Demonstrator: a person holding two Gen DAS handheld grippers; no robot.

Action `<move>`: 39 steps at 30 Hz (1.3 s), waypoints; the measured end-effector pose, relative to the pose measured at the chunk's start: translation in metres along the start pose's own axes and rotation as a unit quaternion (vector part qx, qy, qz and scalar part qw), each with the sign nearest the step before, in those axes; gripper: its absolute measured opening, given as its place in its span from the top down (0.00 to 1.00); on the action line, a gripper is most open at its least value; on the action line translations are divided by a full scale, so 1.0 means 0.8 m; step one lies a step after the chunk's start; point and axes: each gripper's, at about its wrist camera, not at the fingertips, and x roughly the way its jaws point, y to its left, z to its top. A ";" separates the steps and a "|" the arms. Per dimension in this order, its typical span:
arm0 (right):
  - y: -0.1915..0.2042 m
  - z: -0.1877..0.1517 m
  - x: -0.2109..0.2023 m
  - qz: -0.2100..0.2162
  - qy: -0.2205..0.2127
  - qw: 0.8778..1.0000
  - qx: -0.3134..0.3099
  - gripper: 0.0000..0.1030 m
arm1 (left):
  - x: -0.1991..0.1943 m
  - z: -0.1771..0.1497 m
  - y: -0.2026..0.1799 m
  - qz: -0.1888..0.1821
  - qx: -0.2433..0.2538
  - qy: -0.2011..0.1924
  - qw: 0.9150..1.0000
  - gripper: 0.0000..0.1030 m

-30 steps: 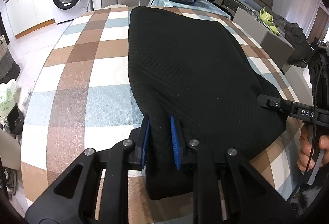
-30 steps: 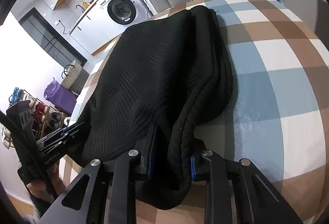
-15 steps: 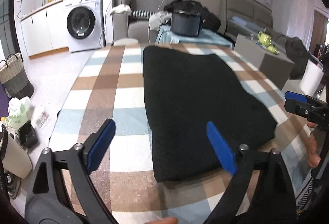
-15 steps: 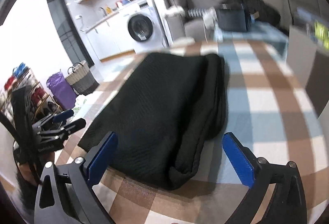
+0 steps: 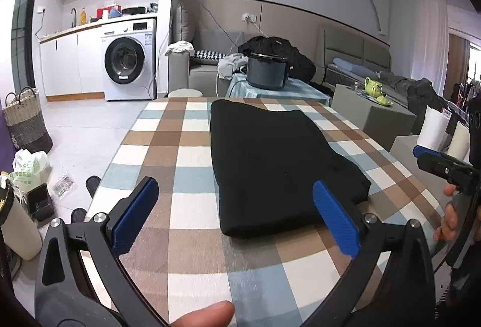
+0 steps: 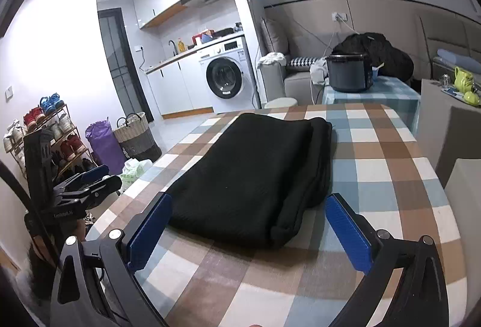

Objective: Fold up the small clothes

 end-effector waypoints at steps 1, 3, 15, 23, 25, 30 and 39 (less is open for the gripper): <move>0.001 -0.004 -0.004 0.000 -0.005 1.000 0.000 0.00 | -0.005 -0.002 -0.001 -0.001 0.000 -0.001 1.000 0.01; 0.001 -0.010 -0.008 0.001 -0.012 1.000 0.004 0.00 | -0.012 -0.008 -0.003 -0.001 0.001 -0.003 1.000 0.01; -0.018 -0.039 0.007 0.017 -0.045 0.998 0.029 0.00 | 0.023 -0.037 0.005 0.004 0.006 0.005 1.000 0.01; -0.038 -0.050 0.026 0.035 -0.034 0.997 0.066 0.00 | 0.027 -0.046 0.016 -0.020 -0.022 0.012 0.999 0.01; -0.038 -0.050 0.026 0.035 -0.038 0.997 0.065 0.00 | 0.032 -0.051 0.011 -0.023 -0.014 0.023 0.999 0.01; -0.029 -0.049 0.027 0.036 -0.038 0.998 0.046 0.00 | 0.042 -0.060 0.001 -0.004 0.002 0.019 1.000 0.01; -0.015 -0.058 0.028 0.041 -0.040 0.998 0.017 0.00 | 0.038 -0.063 -0.011 0.003 0.030 -0.006 1.000 0.01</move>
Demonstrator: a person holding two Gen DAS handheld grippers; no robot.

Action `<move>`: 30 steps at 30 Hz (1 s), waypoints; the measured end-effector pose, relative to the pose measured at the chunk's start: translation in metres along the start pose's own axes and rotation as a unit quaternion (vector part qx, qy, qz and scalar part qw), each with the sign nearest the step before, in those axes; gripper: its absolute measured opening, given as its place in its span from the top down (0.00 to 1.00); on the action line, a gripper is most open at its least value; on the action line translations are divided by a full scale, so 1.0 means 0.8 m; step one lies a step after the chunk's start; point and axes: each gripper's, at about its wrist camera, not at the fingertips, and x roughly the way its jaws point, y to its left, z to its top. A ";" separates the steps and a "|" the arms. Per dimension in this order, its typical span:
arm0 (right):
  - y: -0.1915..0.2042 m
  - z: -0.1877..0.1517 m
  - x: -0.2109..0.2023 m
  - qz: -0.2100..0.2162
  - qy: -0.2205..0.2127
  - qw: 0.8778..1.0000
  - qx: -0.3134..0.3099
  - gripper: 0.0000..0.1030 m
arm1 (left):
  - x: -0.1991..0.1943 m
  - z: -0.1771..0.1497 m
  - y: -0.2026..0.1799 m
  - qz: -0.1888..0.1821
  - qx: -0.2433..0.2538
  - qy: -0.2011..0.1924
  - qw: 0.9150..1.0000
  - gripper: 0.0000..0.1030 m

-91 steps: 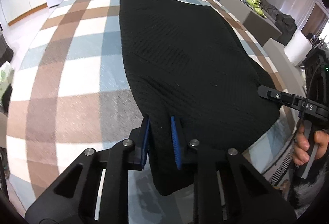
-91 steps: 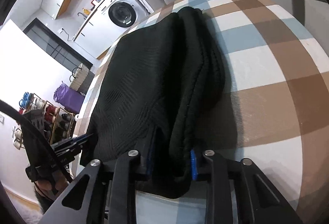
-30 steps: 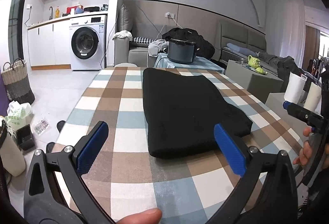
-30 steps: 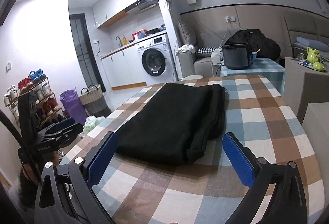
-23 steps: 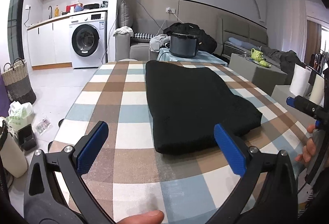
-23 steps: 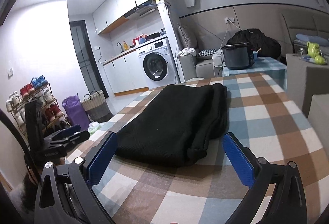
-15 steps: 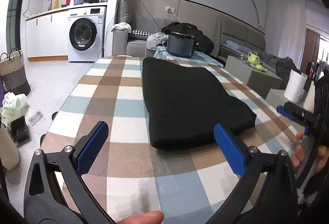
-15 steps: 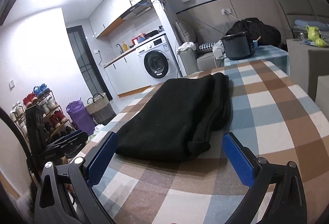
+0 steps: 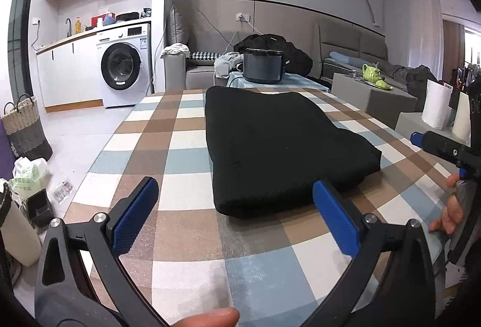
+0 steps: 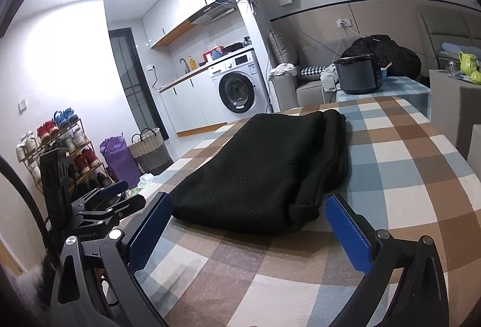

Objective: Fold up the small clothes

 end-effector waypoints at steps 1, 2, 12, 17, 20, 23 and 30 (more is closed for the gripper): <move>0.002 -0.001 -0.001 -0.001 0.000 1.000 -0.006 0.00 | 0.000 -0.001 0.001 0.000 -0.001 -0.002 1.000 0.01; 0.003 -0.002 -0.001 -0.001 0.000 1.000 -0.008 0.00 | 0.000 -0.001 0.002 -0.002 -0.003 -0.002 1.000 0.01; -0.006 -0.004 0.000 -0.001 -0.001 1.000 -0.006 0.00 | -0.001 -0.003 0.013 0.005 -0.016 -0.004 1.000 0.01; -0.011 -0.003 -0.002 0.000 -0.003 1.000 0.003 0.00 | 0.000 -0.004 0.015 0.007 -0.021 -0.004 1.000 0.01; -0.013 -0.004 -0.002 0.001 -0.003 1.000 0.005 0.00 | 0.001 -0.004 0.018 0.008 -0.025 -0.004 1.000 0.01; -0.012 -0.004 -0.002 0.001 -0.002 1.000 0.004 0.00 | 0.001 -0.004 0.018 0.009 -0.025 -0.004 1.000 0.01; -0.012 -0.004 -0.001 0.001 -0.002 1.000 0.004 0.00 | 0.002 -0.005 0.019 0.010 -0.026 -0.005 1.000 0.01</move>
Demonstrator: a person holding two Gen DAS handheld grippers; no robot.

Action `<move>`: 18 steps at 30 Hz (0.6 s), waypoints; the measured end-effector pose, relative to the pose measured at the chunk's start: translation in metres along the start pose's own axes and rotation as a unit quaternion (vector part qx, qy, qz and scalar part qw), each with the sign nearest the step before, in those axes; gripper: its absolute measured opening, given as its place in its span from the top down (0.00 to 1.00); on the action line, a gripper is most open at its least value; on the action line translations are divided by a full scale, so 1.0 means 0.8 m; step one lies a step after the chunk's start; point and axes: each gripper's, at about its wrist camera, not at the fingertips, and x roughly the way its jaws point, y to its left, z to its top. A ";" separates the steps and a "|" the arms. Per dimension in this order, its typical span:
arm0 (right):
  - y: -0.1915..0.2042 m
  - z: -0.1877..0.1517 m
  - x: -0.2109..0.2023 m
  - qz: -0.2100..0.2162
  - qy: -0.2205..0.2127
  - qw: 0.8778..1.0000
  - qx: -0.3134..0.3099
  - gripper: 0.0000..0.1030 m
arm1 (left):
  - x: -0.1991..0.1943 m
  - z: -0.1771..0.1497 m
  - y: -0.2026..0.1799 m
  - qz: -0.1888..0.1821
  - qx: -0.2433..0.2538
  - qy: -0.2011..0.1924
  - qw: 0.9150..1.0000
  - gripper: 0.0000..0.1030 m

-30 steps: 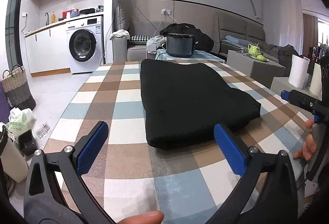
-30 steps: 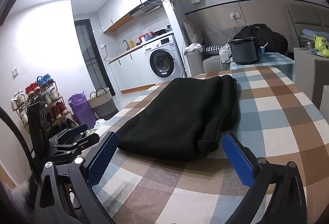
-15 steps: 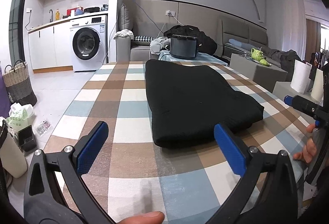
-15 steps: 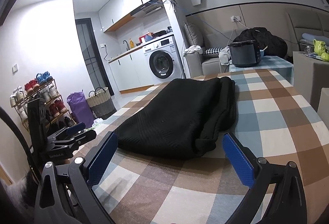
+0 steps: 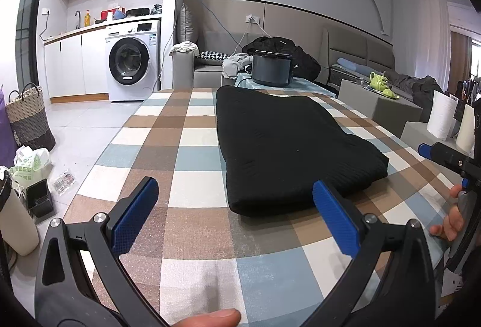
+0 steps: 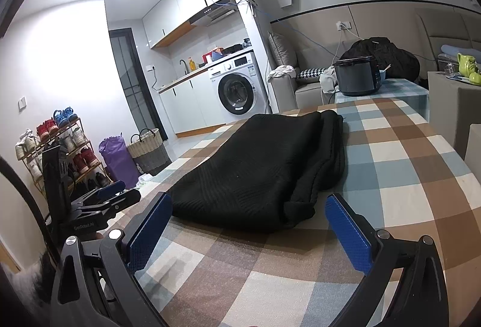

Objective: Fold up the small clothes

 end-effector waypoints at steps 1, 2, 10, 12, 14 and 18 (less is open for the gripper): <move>0.000 0.000 0.000 0.000 0.001 1.000 0.000 0.00 | 0.000 0.000 0.000 0.000 0.000 0.000 1.000 0.01; 0.000 0.000 0.000 0.000 0.001 1.000 0.000 0.00 | 0.001 -0.001 0.001 0.000 0.000 0.001 1.000 0.01; 0.000 0.000 0.000 0.000 0.000 1.000 0.000 0.00 | 0.001 0.000 0.001 0.001 0.000 0.000 1.000 0.01; 0.000 0.000 0.000 0.000 0.001 1.000 0.000 0.00 | 0.000 0.000 0.001 0.000 -0.001 0.000 1.000 0.01; 0.000 0.000 0.000 0.001 0.000 1.000 0.000 0.00 | 0.001 -0.001 0.001 0.001 -0.001 0.000 1.000 0.01; 0.000 0.000 0.000 0.000 0.000 1.000 0.000 0.00 | 0.001 0.000 0.001 0.000 0.000 0.000 1.000 0.01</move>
